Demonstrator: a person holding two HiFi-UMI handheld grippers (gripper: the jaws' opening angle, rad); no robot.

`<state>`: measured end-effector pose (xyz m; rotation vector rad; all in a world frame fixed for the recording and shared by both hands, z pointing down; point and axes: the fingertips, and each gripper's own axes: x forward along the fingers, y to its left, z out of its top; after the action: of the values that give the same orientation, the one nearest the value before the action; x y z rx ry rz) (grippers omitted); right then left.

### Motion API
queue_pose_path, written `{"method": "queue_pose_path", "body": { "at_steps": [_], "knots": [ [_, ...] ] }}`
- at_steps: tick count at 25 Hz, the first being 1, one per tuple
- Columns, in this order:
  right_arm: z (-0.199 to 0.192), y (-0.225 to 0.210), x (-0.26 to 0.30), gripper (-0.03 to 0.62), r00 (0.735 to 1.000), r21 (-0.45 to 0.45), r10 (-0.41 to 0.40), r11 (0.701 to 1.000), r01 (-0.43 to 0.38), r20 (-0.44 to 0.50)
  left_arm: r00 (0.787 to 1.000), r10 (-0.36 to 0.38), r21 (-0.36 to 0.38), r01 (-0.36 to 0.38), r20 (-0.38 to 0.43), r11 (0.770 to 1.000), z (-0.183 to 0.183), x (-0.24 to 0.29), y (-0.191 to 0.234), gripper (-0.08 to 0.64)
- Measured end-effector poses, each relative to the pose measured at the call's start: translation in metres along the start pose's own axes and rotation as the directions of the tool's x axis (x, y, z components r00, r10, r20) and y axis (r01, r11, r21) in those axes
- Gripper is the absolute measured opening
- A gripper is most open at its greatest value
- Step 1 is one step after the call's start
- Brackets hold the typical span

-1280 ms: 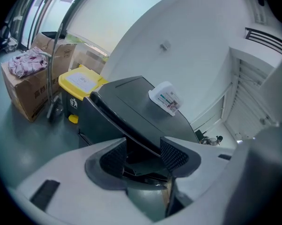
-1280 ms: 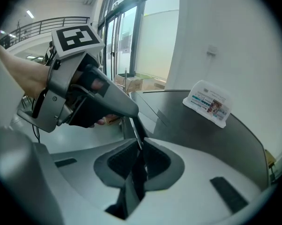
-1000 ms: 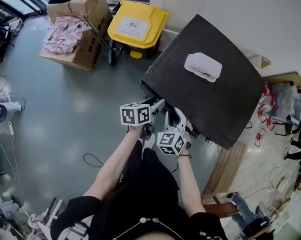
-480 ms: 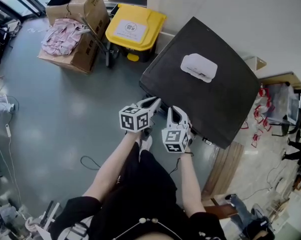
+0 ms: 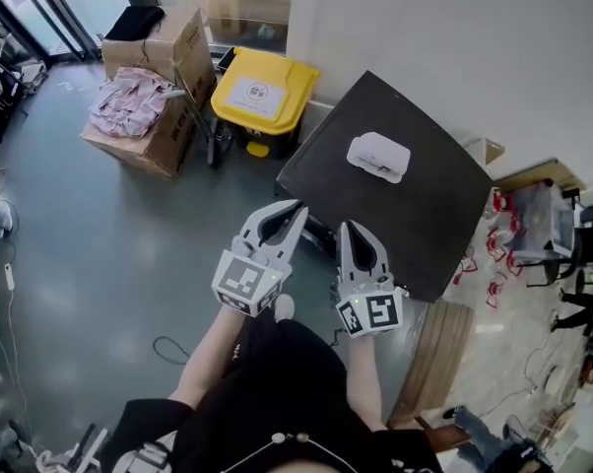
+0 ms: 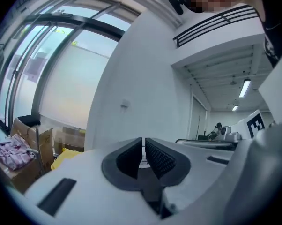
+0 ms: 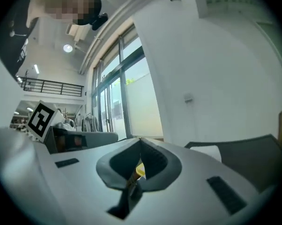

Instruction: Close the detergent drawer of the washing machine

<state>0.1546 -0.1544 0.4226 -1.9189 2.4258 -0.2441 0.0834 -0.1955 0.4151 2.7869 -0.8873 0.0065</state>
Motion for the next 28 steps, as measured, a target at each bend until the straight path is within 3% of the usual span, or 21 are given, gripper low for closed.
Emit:
{"method": "queue_pose_path", "body": {
  "at_steps": [4,7,13,19,28],
  "knots": [
    [0.027,0.02,-0.002,0.003,1.0,-0.145,0.002,0.989,0.001,0.015,0.999,-0.006,0.0,0.006,0.052,1.0,0.028,-0.019,0.002,0.023],
    [0.046,0.028,-0.009,0.003,0.999,-0.187,-0.003,0.982,0.012,0.052,0.996,-0.038,0.011,0.038,0.076,0.999,0.043,-0.024,-0.003,0.023],
    [0.073,0.022,-0.024,0.003,0.99,-0.117,-0.024,0.992,0.04,0.137,0.992,-0.056,0.08,0.047,0.111,0.996,0.064,-0.028,-0.014,0.023],
    [0.094,0.011,-0.019,0.003,0.99,-0.085,-0.026,0.996,0.038,0.136,0.989,-0.061,0.144,0.042,0.135,0.989,0.095,-0.025,-0.027,0.023],
    [0.099,0.01,-0.015,0.003,0.994,-0.138,0.004,0.99,0.012,0.113,0.991,-0.025,0.12,0.009,0.134,0.993,0.088,-0.019,-0.02,0.023]
  ]
}}
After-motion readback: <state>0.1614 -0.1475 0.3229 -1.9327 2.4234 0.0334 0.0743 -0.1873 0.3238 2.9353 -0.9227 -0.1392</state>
